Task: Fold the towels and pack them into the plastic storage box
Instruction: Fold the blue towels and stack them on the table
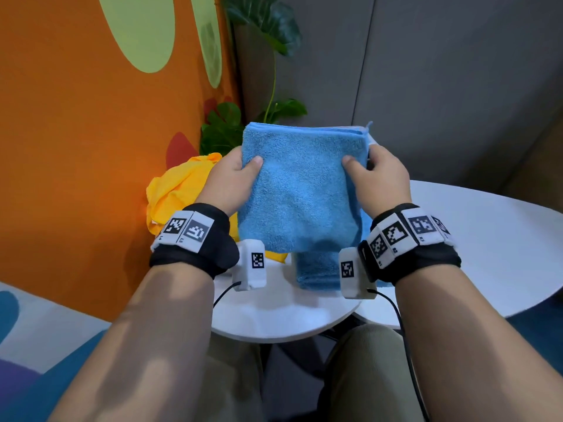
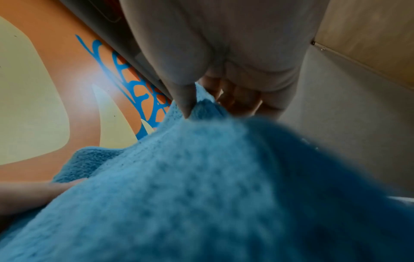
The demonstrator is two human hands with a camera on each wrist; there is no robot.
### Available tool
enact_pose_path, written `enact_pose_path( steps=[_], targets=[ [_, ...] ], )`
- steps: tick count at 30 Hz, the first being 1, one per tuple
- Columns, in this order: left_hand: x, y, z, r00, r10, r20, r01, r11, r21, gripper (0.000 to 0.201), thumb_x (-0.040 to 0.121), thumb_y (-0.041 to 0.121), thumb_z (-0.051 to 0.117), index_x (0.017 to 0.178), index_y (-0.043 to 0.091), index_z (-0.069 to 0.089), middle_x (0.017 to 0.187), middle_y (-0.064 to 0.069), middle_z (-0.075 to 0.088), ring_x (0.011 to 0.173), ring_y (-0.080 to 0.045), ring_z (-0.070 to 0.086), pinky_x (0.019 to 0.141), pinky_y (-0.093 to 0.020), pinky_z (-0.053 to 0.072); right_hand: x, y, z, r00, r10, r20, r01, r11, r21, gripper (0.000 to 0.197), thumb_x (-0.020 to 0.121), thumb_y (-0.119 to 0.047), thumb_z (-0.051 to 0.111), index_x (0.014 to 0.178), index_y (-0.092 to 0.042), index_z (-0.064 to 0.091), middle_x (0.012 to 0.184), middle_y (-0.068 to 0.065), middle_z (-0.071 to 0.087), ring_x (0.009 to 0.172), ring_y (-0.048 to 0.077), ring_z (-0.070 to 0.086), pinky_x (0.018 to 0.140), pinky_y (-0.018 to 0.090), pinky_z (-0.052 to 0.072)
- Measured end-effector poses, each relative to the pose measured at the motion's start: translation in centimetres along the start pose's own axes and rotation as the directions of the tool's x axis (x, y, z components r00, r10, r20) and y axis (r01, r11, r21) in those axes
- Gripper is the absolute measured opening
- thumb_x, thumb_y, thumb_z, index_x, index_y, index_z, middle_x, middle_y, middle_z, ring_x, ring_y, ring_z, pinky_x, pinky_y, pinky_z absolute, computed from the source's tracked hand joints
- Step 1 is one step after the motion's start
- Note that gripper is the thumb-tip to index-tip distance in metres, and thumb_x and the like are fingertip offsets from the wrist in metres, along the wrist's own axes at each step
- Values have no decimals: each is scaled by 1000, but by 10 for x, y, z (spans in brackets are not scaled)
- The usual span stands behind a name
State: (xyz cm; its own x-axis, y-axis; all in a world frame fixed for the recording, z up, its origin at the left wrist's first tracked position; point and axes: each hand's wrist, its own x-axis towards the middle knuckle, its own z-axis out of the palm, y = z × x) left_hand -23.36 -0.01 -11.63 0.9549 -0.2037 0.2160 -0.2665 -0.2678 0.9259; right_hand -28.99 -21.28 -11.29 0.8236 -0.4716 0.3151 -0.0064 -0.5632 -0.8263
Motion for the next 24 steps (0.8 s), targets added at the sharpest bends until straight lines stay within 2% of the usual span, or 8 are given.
enact_pose_path(
  steps=[3, 6, 10, 13, 17, 19, 22, 24],
  targets=[
    [3, -3, 4, 999, -32, 35, 33, 999, -42, 25, 99, 26, 45, 120, 22, 59, 118, 2, 66, 108, -19, 63, 97, -50, 48, 3, 3, -2, 1000, 23, 10, -22, 997, -78, 30, 92, -34, 55, 81, -7, 60, 72, 1, 56, 73, 21, 52, 64, 28, 36],
    [1, -3, 9, 996, -58, 65, 61, 997, -47, 21, 100, 25, 44, 117, 26, 58, 119, -1, 66, 109, -21, 63, 98, -51, 48, 4, 8, -2, 993, 85, 77, -72, 985, -158, 34, 94, -34, 52, 80, -4, 60, 77, 7, 60, 77, 27, 54, 66, 31, 39],
    [1, -4, 15, 990, -102, 93, 108, 993, -54, 23, 97, 31, 46, 117, 25, 57, 119, -3, 65, 108, -22, 63, 97, -51, 48, 5, 11, -3, 990, 126, 68, -109, 970, -219, 37, 94, -33, 50, 96, 1, 65, 92, 14, 66, 84, 29, 58, 67, 30, 38],
    [0, -5, 24, 986, -157, 60, 157, 988, 7, 27, 97, 37, 46, 119, 21, 50, 118, -2, 63, 105, -22, 63, 93, -48, 50, 5, 13, -3, 979, 199, 32, -192, 969, -155, 40, 93, -36, 52, 120, -8, 59, 111, 9, 65, 105, 27, 59, 83, 30, 42],
    [-8, -29, 39, 885, -450, 120, 400, 866, 299, 62, 97, 42, 51, 144, 9, 27, 131, -6, 53, 112, -25, 57, 88, -35, 49, -4, 17, -3, 928, 340, 153, -287, 914, -288, 54, 91, -36, 56, 133, -6, 43, 128, 12, 56, 119, 29, 51, 83, 28, 37],
    [-12, -44, 42, 829, -539, 148, 430, 784, 449, 73, 95, 45, 53, 147, 5, 22, 134, -9, 51, 113, -27, 55, 86, -35, 48, -8, 23, -2, 892, 396, 216, -284, 865, -413, 48, 91, -34, 57, 127, -4, 49, 125, 13, 58, 113, 30, 54, 79, 28, 37],
    [-15, -55, 44, 815, -566, 127, 446, 751, 487, 69, 93, 39, 58, 143, 3, 28, 130, -12, 53, 112, -29, 56, 95, -39, 47, -12, 33, 1, 828, 463, 316, -232, 797, -558, 26, 89, -32, 56, 88, -7, 60, 89, 11, 62, 77, 26, 55, 61, 26, 38],
    [-15, -59, 45, 817, -569, 97, 465, 748, 474, 63, 92, 34, 61, 139, 3, 33, 120, -12, 56, 109, -30, 59, 94, -40, 49, -16, 36, 2, 793, 497, 352, -212, 767, -605, 28, 88, -34, 57, 74, -10, 55, 84, 8, 58, 75, 24, 53, 62, 26, 38]
  ],
)
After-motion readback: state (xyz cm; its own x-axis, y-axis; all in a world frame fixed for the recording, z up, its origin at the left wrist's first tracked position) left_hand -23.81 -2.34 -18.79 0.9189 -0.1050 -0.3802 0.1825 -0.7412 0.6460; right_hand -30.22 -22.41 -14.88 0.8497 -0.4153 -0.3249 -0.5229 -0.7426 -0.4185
